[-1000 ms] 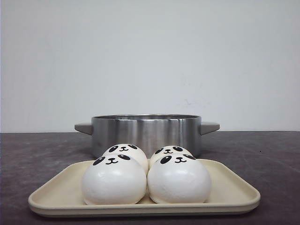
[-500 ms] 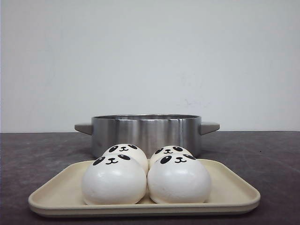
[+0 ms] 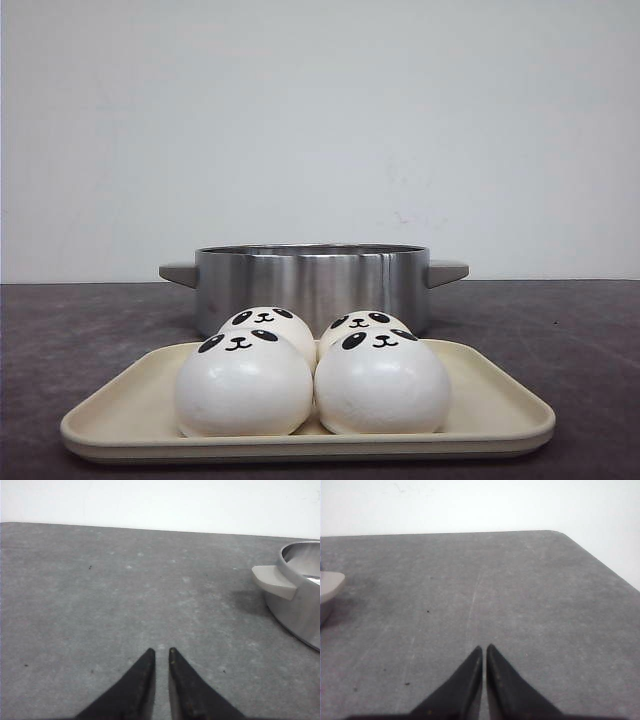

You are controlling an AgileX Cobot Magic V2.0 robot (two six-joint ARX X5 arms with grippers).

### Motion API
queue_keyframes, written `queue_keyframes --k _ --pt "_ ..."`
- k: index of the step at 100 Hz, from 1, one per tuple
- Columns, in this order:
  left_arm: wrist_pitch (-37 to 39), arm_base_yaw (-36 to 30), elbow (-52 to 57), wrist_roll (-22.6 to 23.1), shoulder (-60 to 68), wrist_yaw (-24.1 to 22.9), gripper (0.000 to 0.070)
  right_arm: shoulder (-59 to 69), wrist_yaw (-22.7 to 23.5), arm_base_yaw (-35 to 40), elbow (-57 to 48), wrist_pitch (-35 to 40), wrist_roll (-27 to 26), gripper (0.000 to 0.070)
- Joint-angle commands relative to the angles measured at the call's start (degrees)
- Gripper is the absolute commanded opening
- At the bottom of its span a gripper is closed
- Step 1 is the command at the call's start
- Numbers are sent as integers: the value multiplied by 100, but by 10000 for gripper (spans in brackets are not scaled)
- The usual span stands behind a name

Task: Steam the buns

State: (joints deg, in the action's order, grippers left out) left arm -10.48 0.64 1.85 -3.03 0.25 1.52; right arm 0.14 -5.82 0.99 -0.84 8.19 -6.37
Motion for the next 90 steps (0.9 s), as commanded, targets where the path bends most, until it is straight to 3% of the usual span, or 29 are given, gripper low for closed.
queue_keyframes --k 1,12,34,46,57,71,80,90 --pt "-24 13 -103 -511 -7 46 0 7 -2 -11 15 -254 -466 8" --pt "-22 13 -103 -1311 -7 42 0 7 -4 -11 13 -612 -678 8" --pt "-24 13 -94 -1805 -7 2 0 7 361 -11 4 -1504 -890 8" --pt "-15 13 -35 -2205 -7 197 0 7 911 -9 -63 -1659 -1130 7" --pt "39 13 208 -2210 -4 575 1 11 1567 -4 -472 -1309 -1132 6" --pt "-195 -4 942 -1764 352 1368 6 280 1965 7 -1582 140 -1172 6" --pt "-605 -4 1722 -1478 966 1399 6 702 1974 37 -2312 914 -966 6" --pt "-1038 -4 2739 -1268 1827 1403 4 1187 1980 44 -2970 1073 -673 6"
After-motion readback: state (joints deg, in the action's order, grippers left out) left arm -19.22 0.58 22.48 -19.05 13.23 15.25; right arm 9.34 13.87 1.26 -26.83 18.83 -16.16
